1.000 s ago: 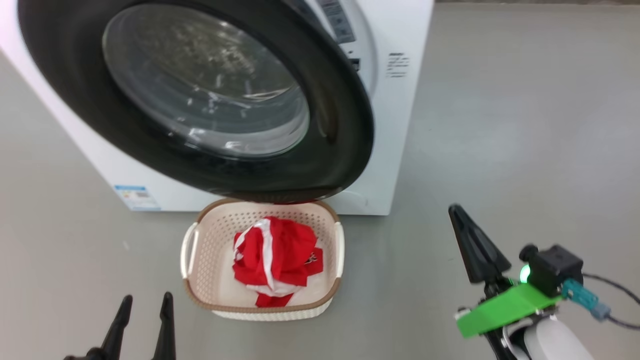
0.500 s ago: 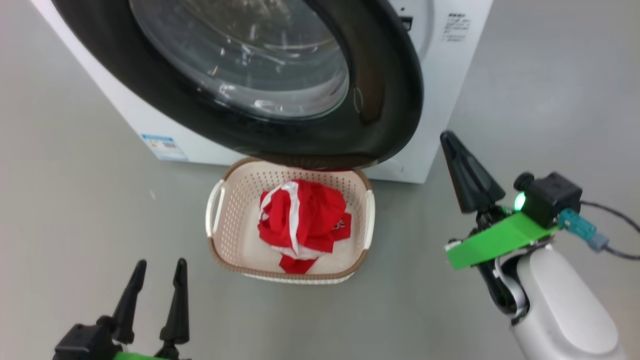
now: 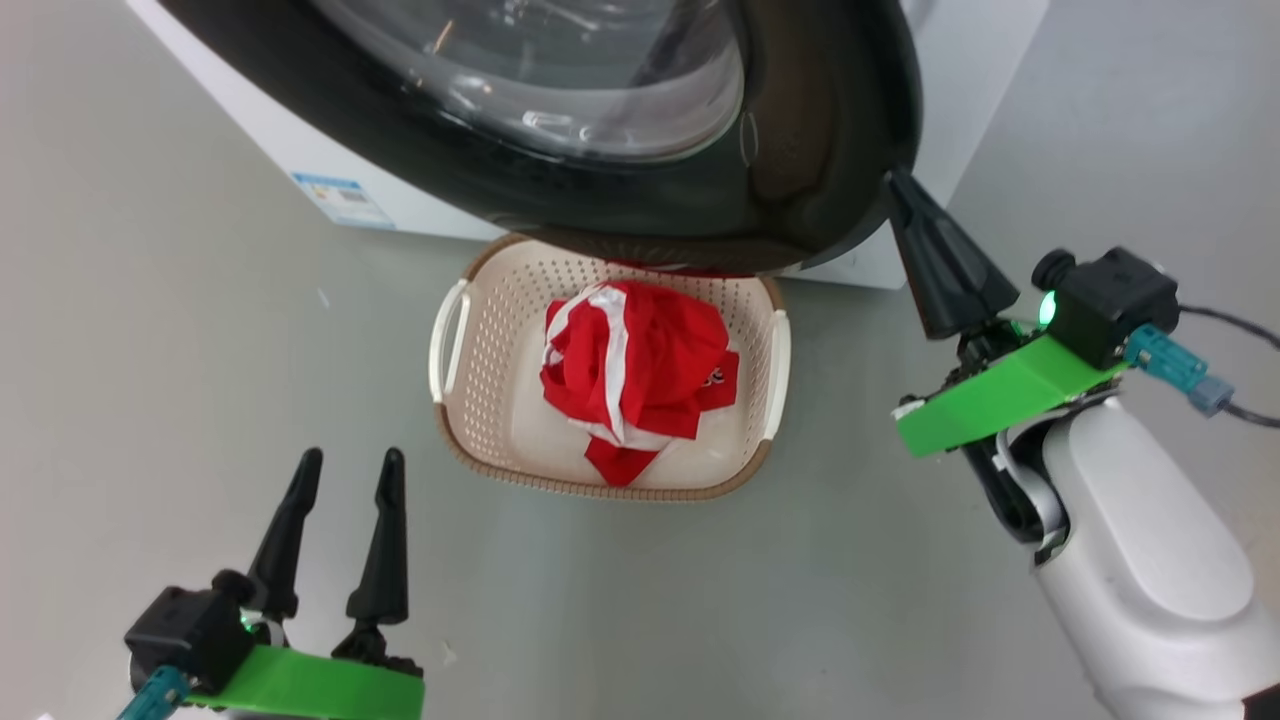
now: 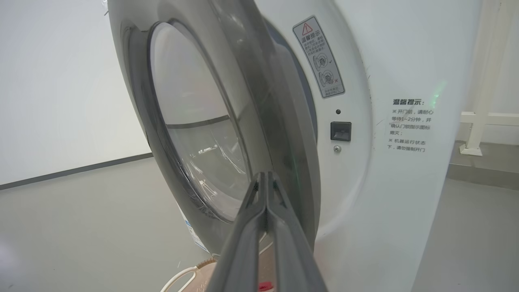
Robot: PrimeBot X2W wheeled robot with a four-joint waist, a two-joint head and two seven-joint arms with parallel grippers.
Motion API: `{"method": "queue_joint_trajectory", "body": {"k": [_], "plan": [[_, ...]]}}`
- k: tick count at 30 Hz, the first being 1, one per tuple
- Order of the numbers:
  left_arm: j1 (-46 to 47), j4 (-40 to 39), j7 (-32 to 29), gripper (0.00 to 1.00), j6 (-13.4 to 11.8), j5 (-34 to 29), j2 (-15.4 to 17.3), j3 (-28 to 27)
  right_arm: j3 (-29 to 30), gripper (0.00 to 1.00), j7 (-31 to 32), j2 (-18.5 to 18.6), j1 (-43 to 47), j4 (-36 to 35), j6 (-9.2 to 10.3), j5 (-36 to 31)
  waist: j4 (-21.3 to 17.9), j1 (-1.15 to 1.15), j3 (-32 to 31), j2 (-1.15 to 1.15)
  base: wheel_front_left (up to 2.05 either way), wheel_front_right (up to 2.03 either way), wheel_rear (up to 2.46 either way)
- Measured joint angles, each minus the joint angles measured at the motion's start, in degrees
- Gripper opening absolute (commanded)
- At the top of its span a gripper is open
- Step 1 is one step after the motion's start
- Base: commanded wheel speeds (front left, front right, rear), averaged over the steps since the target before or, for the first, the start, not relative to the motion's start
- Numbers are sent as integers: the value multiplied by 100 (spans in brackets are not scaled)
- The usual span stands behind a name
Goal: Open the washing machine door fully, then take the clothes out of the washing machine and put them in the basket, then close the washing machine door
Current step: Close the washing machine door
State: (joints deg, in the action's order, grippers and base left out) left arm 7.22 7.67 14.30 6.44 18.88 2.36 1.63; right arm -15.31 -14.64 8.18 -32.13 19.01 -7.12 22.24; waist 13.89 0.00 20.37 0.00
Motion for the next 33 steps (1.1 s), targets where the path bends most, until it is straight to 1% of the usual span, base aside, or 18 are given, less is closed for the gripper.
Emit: {"method": "queue_joint_trajectory", "body": {"k": [9,20,27,33], "plan": [[227,-99,1,100,-70,103,-11,160,10,0,0,64,-371,38,-10,69,165,0,369,0,0,0,0],[457,-257,1,100,-154,294,-14,359,314,0,0,118,-982,36,-11,92,313,0,798,0,0,0,0],[604,-337,1,100,-160,341,-22,454,553,0,-1,278,-1479,11,-20,90,424,0,1052,0,0,0,0],[623,-357,1,100,-164,342,-33,490,611,0,-23,290,-1631,-57,-93,89,533,0,1194,0,0,0,0]]}}
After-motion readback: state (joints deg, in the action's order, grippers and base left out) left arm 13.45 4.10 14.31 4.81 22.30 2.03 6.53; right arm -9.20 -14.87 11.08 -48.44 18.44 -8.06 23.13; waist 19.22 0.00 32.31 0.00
